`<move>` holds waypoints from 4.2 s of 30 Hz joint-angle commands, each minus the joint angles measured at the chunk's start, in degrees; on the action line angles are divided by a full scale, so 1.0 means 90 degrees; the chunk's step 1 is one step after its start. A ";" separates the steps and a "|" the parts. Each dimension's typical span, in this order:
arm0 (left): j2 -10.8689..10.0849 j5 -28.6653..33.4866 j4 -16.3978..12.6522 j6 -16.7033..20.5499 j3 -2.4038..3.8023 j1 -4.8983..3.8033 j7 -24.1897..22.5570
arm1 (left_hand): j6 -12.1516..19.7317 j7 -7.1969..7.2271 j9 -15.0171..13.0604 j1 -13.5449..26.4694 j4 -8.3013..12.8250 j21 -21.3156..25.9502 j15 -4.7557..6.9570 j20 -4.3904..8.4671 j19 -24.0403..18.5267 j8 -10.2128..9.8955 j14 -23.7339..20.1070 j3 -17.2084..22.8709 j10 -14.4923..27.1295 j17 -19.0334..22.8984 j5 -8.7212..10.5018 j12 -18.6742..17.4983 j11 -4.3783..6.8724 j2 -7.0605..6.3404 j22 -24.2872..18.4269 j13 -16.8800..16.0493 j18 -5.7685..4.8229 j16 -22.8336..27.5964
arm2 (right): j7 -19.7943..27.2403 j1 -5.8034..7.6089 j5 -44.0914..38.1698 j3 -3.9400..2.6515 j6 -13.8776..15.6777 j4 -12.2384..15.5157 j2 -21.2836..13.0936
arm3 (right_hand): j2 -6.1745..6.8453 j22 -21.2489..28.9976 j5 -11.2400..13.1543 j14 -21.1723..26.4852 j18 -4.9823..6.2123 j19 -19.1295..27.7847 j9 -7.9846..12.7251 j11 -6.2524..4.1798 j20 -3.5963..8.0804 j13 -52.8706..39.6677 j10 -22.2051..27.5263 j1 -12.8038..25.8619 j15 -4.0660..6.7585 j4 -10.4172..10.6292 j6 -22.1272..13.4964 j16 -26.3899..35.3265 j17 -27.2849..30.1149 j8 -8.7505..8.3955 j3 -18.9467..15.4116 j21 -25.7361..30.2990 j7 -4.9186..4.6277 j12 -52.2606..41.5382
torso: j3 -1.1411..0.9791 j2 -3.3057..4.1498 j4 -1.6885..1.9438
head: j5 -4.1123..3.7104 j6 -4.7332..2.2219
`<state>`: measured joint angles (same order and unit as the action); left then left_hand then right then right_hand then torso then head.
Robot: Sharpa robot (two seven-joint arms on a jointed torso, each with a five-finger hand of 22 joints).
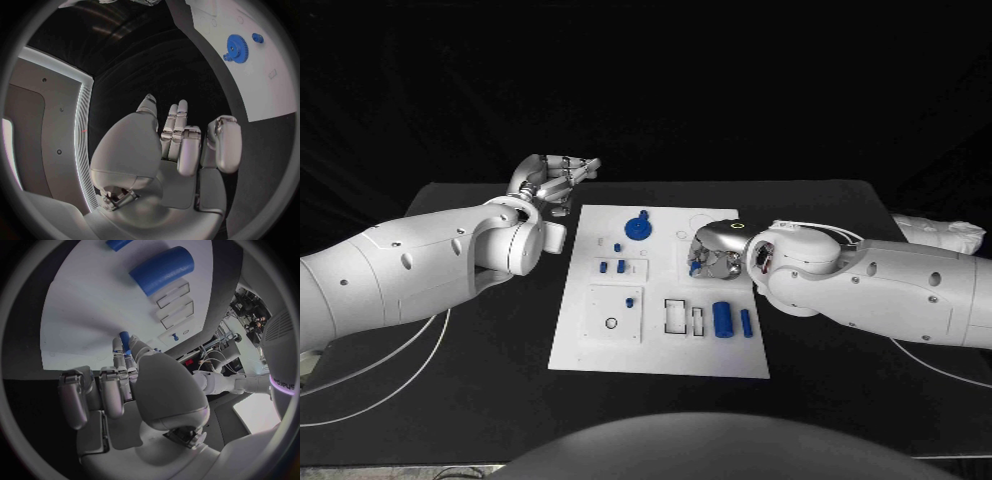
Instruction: Assemble the parts on the task board
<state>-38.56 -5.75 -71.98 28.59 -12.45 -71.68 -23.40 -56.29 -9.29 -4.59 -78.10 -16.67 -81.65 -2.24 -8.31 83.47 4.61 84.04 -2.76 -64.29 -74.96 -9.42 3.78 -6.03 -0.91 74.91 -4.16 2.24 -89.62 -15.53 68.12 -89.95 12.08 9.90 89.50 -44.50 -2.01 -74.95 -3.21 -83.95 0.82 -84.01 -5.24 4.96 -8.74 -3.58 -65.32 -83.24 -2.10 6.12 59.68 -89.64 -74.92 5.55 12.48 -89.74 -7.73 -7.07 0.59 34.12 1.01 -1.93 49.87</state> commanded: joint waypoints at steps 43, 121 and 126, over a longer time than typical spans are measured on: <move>0.0078 -0.0040 0.0099 -0.0080 0.0004 -0.0001 -0.0049 | 0.0061 0.0005 -0.0010 -0.0026 0.0004 0.0014 -0.0017 -0.0012 0.0016 -0.0023 0.0622 -0.0053 0.0059 -0.1596 -0.0030 0.0003 -0.0008 0.0065 0.1381 0.0002 -0.0024 0.0001 | 0.0526 0.0749 0.0944 -0.0044 0.0592 0.0999 -0.0031 | 0.0000 -0.1672 -0.0014 -0.0672 -0.0091 -0.0666 -0.0081 0.0008 0.0095 0.0018 -0.0475 -0.0190 0.0050 -0.0009 0.0386 -0.0040 -0.1675 0.0077 0.0294 -0.0029 -0.0018 0.0274 | 0.0000 0.0002 0.0018 | 0.0117 -0.0085; 0.0134 -0.0153 0.0220 -0.0103 0.0005 0.0000 -0.0071 | 0.0070 0.0003 -0.0010 -0.0044 0.0004 0.0024 -0.0017 -0.0013 0.0009 -0.0024 0.0624 -0.0062 0.0068 -0.1599 -0.0036 0.0001 -0.0010 0.0075 0.1378 0.0003 -0.0021 -0.0001 | 0.1031 -0.0276 -0.0539 -0.0045 -0.0578 0.0137 0.1604 | 0.0075 -0.1672 0.0003 -0.0672 -0.0091 -0.0666 -0.0042 0.0060 0.0045 0.0020 -0.0315 -0.0218 -0.0002 -0.0006 0.0272 -0.0040 -0.1675 -0.0054 0.0388 -0.0029 -0.0057 0.0406 | 0.0008 0.0002 0.0001 | 0.0425 0.0015; 0.0135 -0.0153 0.0218 -0.0103 0.0005 0.0000 -0.0071 | 0.0070 0.0003 -0.0010 -0.0044 0.0004 0.0024 -0.0017 -0.0013 0.0009 -0.0024 0.0624 -0.0062 0.0068 -0.1599 -0.0036 0.0001 -0.0010 0.0075 0.1378 0.0003 -0.0021 -0.0001 | 0.1029 -0.0276 -0.0539 -0.0045 -0.0596 0.0126 0.1626 | 0.0082 -0.1672 0.0003 -0.0672 -0.0091 -0.0666 -0.0038 0.0063 0.0042 0.0020 -0.0294 -0.0213 -0.0004 -0.0001 0.0257 -0.0040 -0.1675 -0.0068 0.0392 -0.0029 -0.0057 0.0407 | 0.0007 -0.0001 0.0001 | 0.0427 0.0015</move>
<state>-37.40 -6.87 -69.92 28.34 -12.45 -71.65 -23.46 -55.88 -9.30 -4.59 -78.32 -16.67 -81.65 -2.24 -8.31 83.47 4.61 84.04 -3.07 -64.08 -74.96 -9.42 3.78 -6.23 -0.68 74.91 -4.16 2.24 -89.62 -6.48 65.68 -94.07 11.67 5.76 90.68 -29.95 -1.52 -74.92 -3.09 -83.91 0.82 -84.00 -5.34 5.42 -7.99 -3.48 -68.37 -85.15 -1.73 6.10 61.63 -89.64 -74.92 5.04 15.67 -89.74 -7.81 -3.75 0.65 34.12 0.99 1.88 50.01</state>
